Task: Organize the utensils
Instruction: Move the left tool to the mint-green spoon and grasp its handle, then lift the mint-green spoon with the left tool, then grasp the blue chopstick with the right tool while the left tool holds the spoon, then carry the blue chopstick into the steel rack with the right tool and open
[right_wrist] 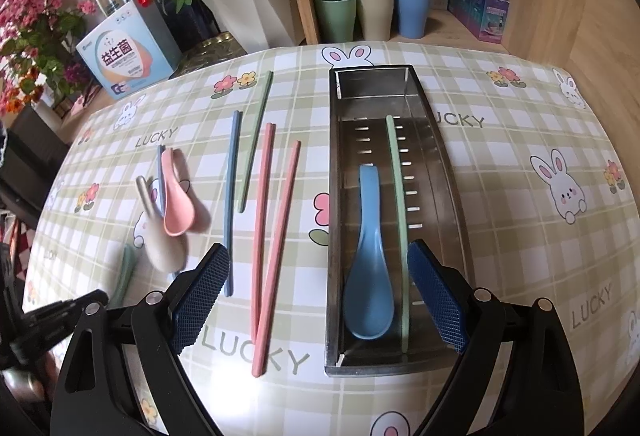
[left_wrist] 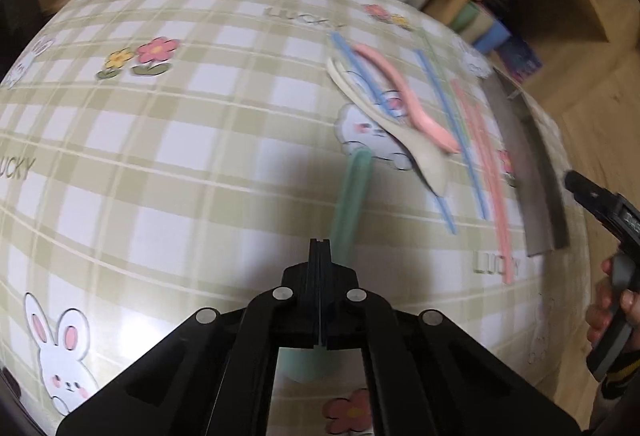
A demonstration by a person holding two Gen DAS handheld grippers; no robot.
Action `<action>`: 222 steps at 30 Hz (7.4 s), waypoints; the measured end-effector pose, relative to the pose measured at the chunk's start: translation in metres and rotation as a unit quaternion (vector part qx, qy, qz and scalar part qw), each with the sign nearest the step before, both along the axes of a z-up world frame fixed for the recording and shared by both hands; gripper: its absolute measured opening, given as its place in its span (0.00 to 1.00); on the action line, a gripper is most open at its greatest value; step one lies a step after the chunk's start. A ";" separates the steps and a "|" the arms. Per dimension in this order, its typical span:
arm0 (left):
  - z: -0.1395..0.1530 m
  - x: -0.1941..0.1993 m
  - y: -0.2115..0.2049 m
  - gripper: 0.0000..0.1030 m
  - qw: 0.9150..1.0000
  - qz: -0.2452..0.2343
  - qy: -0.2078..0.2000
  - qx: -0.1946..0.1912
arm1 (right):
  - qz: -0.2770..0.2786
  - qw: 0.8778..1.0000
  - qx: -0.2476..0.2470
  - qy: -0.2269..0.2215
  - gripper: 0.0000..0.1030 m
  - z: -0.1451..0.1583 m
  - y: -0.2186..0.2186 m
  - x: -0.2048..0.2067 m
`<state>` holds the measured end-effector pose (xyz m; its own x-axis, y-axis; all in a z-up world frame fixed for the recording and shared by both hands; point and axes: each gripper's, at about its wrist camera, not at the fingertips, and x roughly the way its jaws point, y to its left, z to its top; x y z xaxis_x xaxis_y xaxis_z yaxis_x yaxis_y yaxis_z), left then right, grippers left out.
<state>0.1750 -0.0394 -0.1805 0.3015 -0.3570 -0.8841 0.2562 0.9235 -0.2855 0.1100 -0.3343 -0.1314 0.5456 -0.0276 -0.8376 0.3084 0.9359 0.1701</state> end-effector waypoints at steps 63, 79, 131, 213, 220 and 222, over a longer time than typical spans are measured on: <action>0.007 -0.004 -0.027 0.10 0.994 -0.104 -0.008 0.023 | -0.003 1.000 0.010 -0.005 0.85 0.001 -0.002 -0.007; 0.014 0.002 -0.028 0.23 0.993 -0.114 -0.023 0.025 | -0.003 1.000 0.009 -0.004 0.85 -0.001 -0.001 -0.008; -0.003 0.034 0.013 0.14 0.998 0.019 -0.053 0.006 | 0.111 0.993 0.015 0.034 0.12 -0.056 0.059 0.150; 0.062 0.017 -0.053 0.13 0.995 -0.033 -0.088 -0.045 | 0.008 0.996 -0.007 -0.094 0.06 0.001 -0.076 0.032; 0.065 0.023 -0.081 0.13 0.994 -0.048 -0.082 -0.050 | -0.013 0.997 0.006 -0.079 0.06 -0.020 -0.095 0.039; 0.065 0.025 -0.091 0.13 0.994 -0.055 -0.081 -0.049 | -0.014 0.997 0.009 -0.074 0.06 -0.025 -0.094 0.039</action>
<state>0.1999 -0.1299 -0.1156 0.3912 -0.4773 -0.7868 0.4041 0.8573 -0.3191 0.1486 -0.4283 -0.1562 0.6627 -0.0304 -0.7483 0.3053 0.9234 0.2328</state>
